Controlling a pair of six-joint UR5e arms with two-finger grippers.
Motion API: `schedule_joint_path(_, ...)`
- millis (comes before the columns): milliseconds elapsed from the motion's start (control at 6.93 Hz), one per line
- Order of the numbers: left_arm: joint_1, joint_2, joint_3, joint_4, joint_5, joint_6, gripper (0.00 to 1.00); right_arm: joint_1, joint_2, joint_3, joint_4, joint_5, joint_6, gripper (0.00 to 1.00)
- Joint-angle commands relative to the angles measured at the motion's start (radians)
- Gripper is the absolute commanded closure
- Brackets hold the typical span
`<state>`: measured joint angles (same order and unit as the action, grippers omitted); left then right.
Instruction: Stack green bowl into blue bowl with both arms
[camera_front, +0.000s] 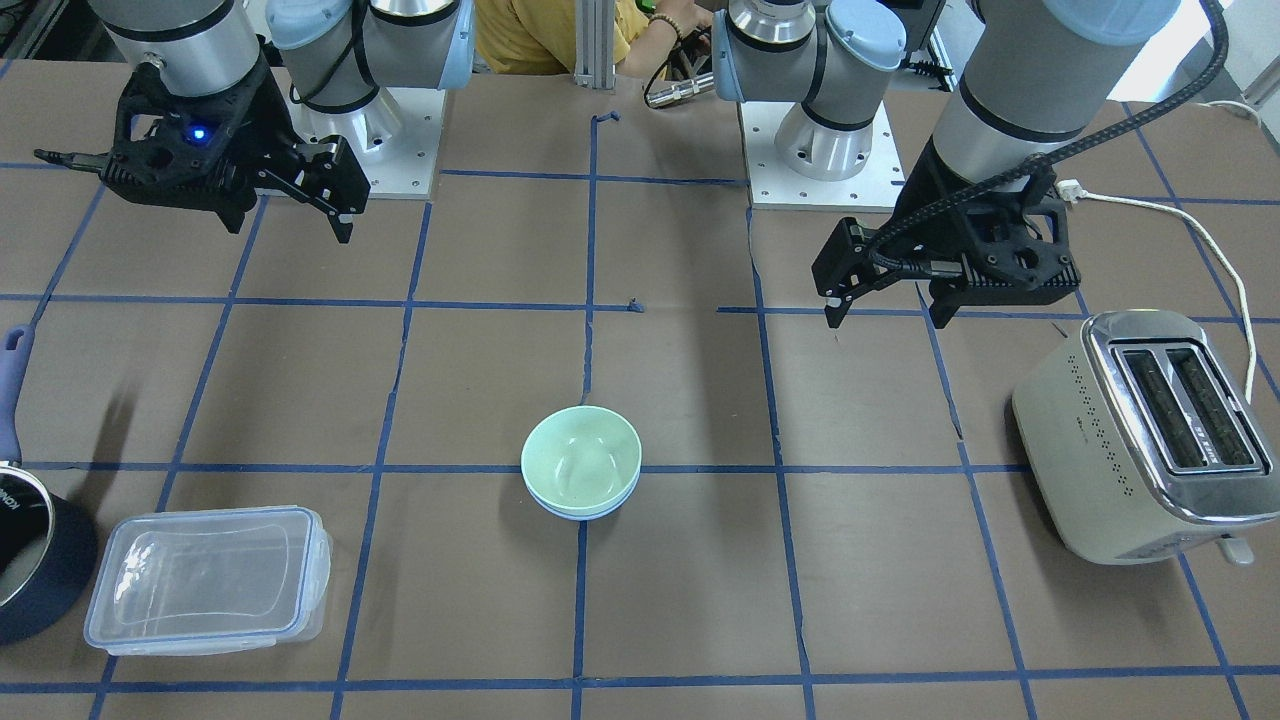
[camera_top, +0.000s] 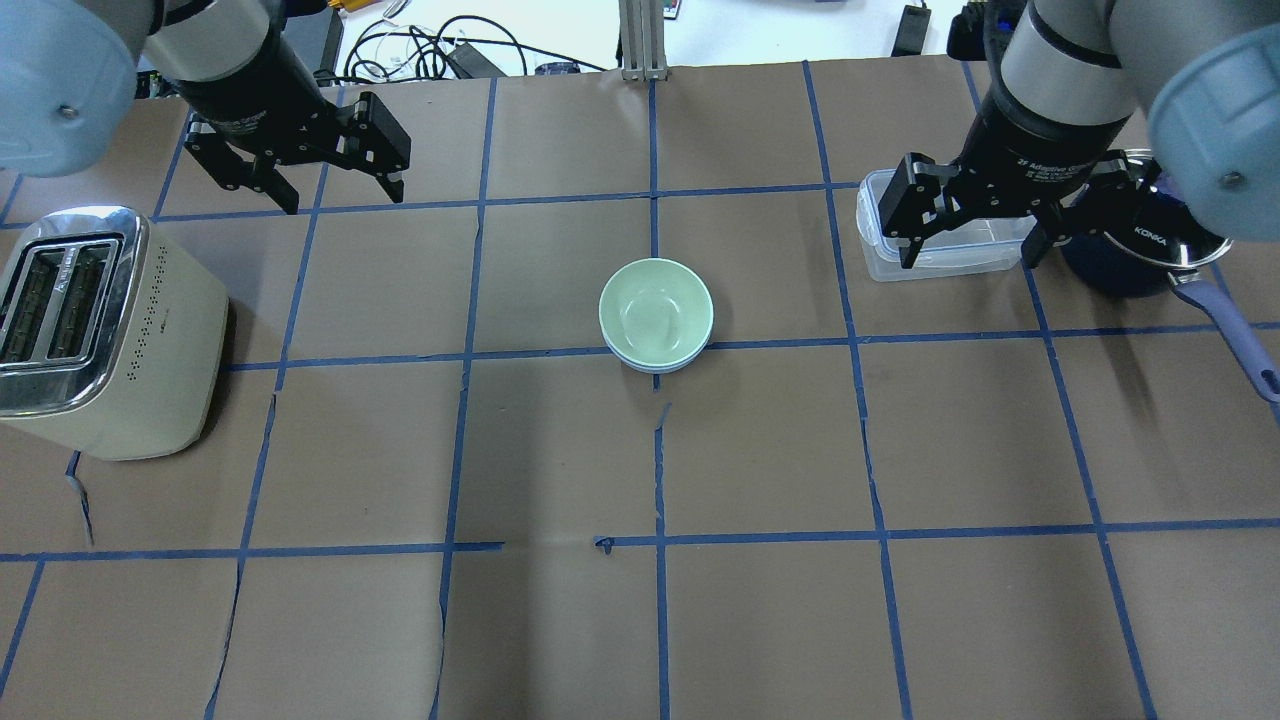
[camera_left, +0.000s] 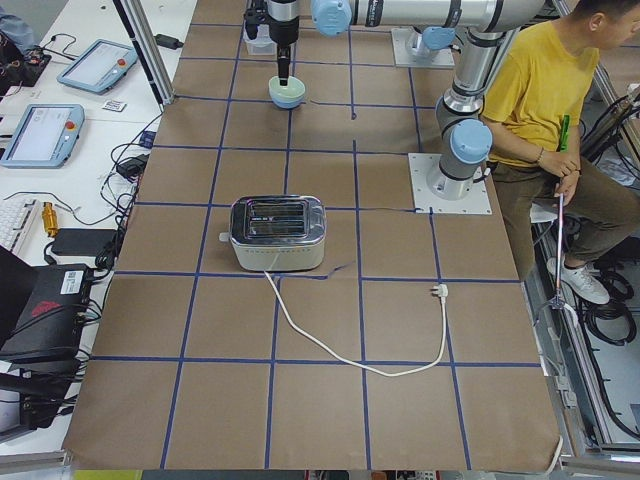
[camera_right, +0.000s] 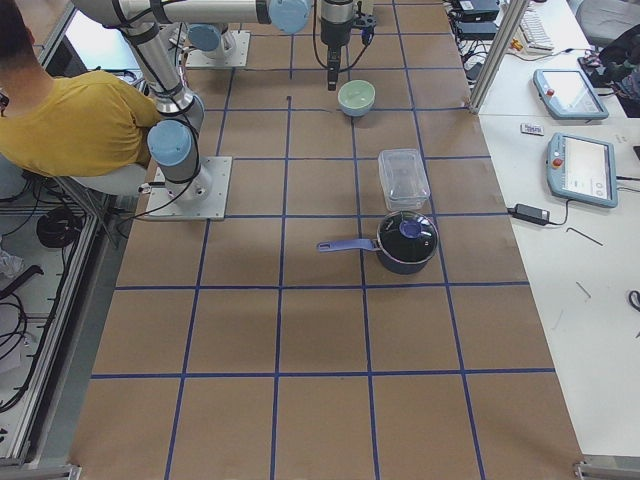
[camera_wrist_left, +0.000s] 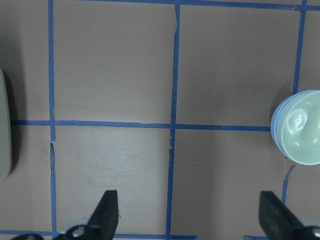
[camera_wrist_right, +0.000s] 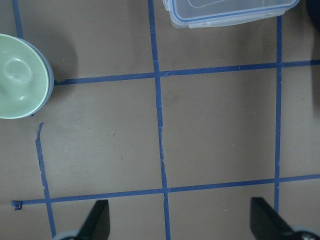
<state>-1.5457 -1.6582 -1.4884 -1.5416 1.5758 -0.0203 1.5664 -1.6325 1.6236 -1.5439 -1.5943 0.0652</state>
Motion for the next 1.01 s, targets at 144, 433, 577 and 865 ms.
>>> schedule_joint_path(144, -0.001, 0.0, -0.001, 0.0, 0.001, -0.001, 0.0, 0.0, -0.007, -0.001, 0.008, 0.036, 0.01, 0.0)
schedule_joint_path(433, -0.001, 0.0, -0.001, 0.0, 0.0, -0.001, 0.0, 0.0, -0.007, 0.001, 0.01, 0.036, 0.01, 0.0)
schedule_joint_path(577, -0.001, 0.0, -0.001, 0.0, 0.0, 0.0, 0.0, 0.0, -0.007, 0.002, 0.01, 0.036, 0.011, 0.0)
schedule_joint_path(865, -0.001, 0.0, -0.001, 0.0, 0.0, 0.0, 0.0, 0.0, -0.007, 0.002, 0.011, 0.036, 0.013, 0.0)
